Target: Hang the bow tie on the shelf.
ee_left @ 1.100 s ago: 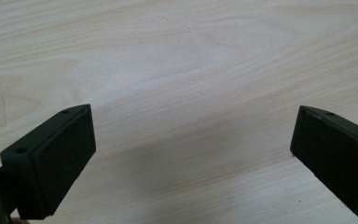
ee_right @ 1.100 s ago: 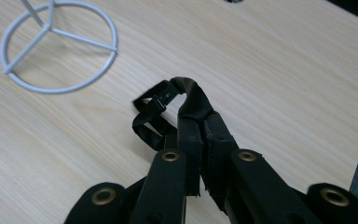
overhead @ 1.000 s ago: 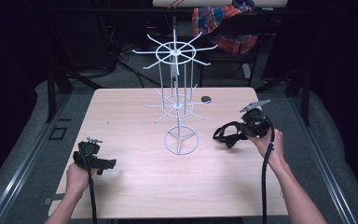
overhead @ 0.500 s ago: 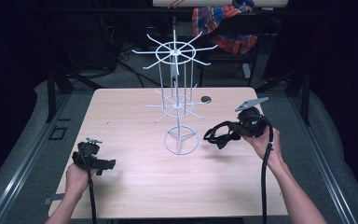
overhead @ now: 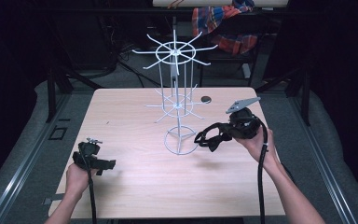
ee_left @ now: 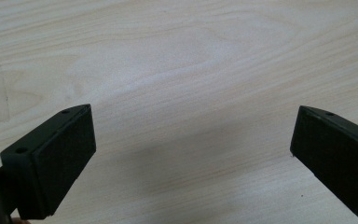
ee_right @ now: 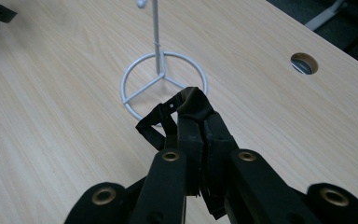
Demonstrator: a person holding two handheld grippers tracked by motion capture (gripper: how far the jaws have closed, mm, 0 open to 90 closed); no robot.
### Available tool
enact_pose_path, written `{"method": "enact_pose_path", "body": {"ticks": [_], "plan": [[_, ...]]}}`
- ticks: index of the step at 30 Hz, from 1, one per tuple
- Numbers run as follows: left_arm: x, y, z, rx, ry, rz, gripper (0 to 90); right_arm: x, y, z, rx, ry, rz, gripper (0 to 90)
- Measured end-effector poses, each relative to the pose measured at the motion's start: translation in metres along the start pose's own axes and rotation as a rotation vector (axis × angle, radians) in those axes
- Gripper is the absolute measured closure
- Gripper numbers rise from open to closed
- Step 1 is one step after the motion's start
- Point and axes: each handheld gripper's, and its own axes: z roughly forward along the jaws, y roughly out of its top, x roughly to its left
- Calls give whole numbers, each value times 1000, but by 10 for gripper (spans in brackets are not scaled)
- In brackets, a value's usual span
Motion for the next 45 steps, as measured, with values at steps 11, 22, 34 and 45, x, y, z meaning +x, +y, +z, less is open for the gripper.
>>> {"method": "enact_pose_path", "body": {"ticks": [11, 22, 34, 45], "plan": [[0, 0, 0, 5, 0, 2, 0, 15, 11, -8, -33, 29, -34, 880], [0, 0, 0, 8, -1, 4, 1, 26, 22, -15, -63, 38, -65, 880], [-1, 0, 1, 13, -7, 1, 1, 26, 32, -19, -86, 27, -72, 880], [0, -1, 1, 19, -7, 7, 1, 22, 39, -18, -93, 27, -67, 881]]}}
